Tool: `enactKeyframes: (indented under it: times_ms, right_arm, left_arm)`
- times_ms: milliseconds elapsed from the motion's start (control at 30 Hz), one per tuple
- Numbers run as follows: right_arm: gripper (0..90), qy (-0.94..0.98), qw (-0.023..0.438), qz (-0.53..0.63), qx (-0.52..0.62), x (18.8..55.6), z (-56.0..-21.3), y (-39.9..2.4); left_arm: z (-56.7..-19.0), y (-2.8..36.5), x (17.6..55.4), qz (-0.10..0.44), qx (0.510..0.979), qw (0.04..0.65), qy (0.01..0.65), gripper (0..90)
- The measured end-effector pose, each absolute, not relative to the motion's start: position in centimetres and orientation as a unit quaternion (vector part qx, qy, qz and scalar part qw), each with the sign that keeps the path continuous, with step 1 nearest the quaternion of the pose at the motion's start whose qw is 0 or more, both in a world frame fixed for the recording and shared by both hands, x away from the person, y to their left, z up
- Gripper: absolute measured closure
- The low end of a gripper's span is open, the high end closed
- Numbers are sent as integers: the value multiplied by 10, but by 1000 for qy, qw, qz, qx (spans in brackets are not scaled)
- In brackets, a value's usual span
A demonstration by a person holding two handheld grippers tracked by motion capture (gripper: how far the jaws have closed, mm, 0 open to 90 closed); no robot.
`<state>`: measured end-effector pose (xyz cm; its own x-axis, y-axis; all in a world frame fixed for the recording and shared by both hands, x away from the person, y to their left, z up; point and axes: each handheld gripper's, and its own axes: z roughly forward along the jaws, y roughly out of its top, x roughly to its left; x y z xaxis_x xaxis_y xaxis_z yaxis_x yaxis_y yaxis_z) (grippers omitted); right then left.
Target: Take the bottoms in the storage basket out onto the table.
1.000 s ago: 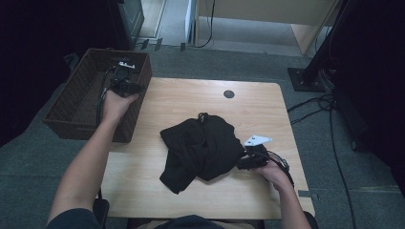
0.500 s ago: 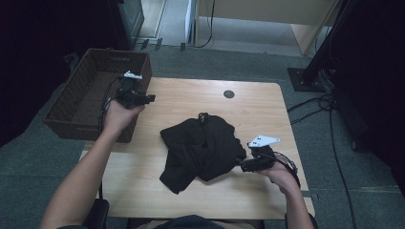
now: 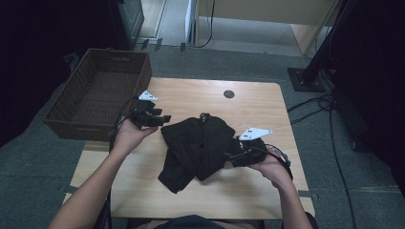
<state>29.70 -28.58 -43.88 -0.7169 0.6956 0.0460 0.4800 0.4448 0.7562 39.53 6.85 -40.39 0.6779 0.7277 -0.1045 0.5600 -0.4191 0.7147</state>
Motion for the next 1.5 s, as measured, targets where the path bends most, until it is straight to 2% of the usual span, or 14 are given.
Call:
enactKeyframes:
  times_ms: [233, 300, 367, 500, 633, 767, 900, 933, 1133, 1267, 1333, 1367, 1500]
  right_arm:
    - [156, 844, 119, 396, 343, 307, -448, -268]
    - [185, 843, 112, 392, 350, 312, -457, -266]
    - [224, 848, 86, 377, 362, 320, -468, -267]
    - [233, 847, 62, 372, 375, 327, -476, -268]
    - [268, 845, 71, 377, 373, 330, -480, -267]
    - [348, 839, 95, 389, 369, 333, -489, -265]
    - [406, 840, 97, 385, 370, 336, -497, -261]
    - [455, 840, 92, 385, 372, 337, -498, -260]
    - [588, 837, 78, 376, 390, 341, -503, -254]
    - [641, 833, 70, 370, 406, 344, -502, -253]
    - [667, 832, 68, 371, 407, 344, -501, -254]
    - [783, 830, 78, 374, 406, 343, -497, -258]
    - [822, 824, 93, 382, 408, 342, -486, -270]
  left_arm:
    - [-422, 54, 379, 95, 852, 371, 357, 470]
    - [-427, 51, 374, 90, 855, 370, 351, 468]
    - [-435, 48, 369, 81, 859, 372, 341, 462]
    - [-445, 42, 363, 61, 863, 376, 330, 442]
    - [-454, 34, 358, 52, 872, 370, 317, 423]
    - [-472, 27, 356, 52, 879, 363, 306, 406]
    - [-489, 24, 362, 47, 883, 350, 309, 403]
    - [-491, 24, 362, 44, 884, 350, 307, 420]
    - [-502, 20, 363, 32, 892, 348, 286, 631]
    - [-499, 20, 365, 34, 895, 341, 284, 809]
    - [-499, 21, 367, 27, 892, 344, 291, 842]
    - [-497, 27, 371, 14, 880, 357, 312, 848]
    - [-488, 36, 375, 24, 871, 366, 327, 866]
